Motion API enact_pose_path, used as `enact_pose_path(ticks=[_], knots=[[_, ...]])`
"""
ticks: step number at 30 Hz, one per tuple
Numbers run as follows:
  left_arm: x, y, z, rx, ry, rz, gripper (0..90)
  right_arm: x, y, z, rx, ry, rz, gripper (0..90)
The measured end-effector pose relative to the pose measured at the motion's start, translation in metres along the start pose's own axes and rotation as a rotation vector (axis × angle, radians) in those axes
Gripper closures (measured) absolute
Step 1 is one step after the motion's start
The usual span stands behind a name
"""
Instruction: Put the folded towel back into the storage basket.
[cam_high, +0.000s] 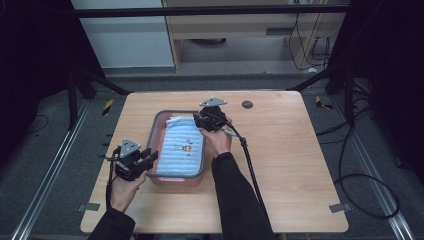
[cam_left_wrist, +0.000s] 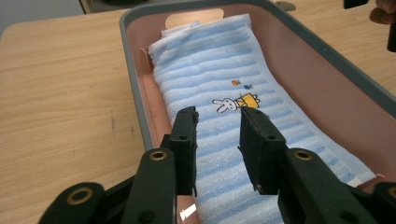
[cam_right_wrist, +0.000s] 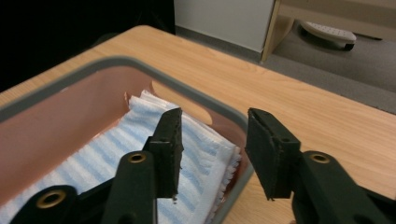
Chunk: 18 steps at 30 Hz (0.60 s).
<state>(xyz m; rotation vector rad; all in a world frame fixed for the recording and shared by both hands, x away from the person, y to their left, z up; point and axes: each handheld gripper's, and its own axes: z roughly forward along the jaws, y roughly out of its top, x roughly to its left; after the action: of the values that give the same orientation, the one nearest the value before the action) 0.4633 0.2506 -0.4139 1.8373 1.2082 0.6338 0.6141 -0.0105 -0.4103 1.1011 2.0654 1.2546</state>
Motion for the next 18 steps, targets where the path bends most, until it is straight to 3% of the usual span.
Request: enact_pose_path(ticks=[9,18], knots=[[0.007,0.004,-0.017,-0.063,-0.012,-0.009,49.0,-0.024,-0.002,-0.046,-0.056,-0.027,0.049,31.9],[0.018,0.003,-0.024,-0.082,-0.016,-0.013,34.2,-0.056,-0.026,-0.085,-0.037,-0.075,0.075,25.6]])
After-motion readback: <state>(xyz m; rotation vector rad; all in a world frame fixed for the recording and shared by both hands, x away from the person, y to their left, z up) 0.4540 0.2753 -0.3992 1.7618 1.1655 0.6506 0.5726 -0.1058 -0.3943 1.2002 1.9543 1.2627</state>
